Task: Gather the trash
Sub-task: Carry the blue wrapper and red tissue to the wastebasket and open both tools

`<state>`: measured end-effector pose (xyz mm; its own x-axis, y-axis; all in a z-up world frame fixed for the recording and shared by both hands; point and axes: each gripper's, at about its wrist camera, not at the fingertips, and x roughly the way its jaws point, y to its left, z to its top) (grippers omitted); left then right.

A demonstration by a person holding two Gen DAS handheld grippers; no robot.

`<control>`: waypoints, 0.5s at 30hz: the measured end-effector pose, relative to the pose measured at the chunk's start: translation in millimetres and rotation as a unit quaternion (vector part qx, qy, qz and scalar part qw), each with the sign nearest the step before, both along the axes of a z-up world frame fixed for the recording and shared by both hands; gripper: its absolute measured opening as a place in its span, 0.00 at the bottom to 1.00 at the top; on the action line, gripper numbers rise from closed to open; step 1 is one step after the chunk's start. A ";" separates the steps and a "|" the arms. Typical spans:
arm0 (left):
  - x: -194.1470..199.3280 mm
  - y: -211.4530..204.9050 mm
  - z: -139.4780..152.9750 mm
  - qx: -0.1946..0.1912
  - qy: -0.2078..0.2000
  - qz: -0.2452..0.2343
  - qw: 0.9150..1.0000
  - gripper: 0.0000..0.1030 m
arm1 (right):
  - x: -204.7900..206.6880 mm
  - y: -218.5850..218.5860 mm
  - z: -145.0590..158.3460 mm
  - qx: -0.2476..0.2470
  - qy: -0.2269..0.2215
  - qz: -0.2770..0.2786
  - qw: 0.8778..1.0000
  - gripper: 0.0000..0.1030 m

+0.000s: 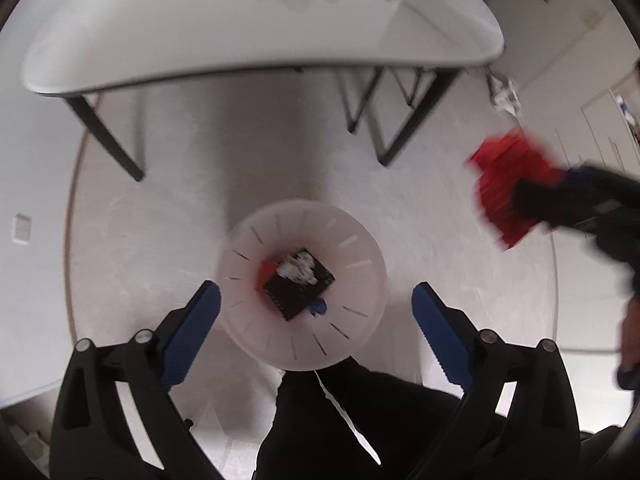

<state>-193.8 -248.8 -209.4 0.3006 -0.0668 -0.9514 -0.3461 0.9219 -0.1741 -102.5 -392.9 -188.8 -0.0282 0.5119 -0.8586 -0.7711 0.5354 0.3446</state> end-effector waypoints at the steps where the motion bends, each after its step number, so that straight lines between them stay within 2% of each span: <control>1: -2.6 5.7 10.8 0.005 -0.011 0.009 1.000 0.92 | -0.1 4.0 -6.6 -0.005 0.001 0.001 1.000 0.38; 6: -17.4 26.8 45.1 0.032 -0.033 0.044 0.998 0.92 | -3.5 35.3 -58.9 -0.048 0.025 0.026 0.998 0.47; 8: -20.3 34.4 53.7 0.041 -0.041 0.054 0.997 0.92 | -8.6 48.3 -78.0 -0.068 0.039 0.040 0.996 0.68; 9: -21.8 36.9 57.7 0.042 -0.044 0.057 0.997 0.92 | -11.8 52.8 -82.2 -0.074 0.035 0.041 0.996 0.73; 11: -22.1 42.6 61.4 0.042 -0.051 0.064 0.996 0.92 | -15.7 56.1 -83.2 -0.084 0.032 0.038 0.995 0.85; 15: -22.7 52.1 72.3 0.051 -0.066 0.061 0.995 0.92 | -7.4 51.6 -58.3 -0.070 0.032 -0.011 0.997 0.91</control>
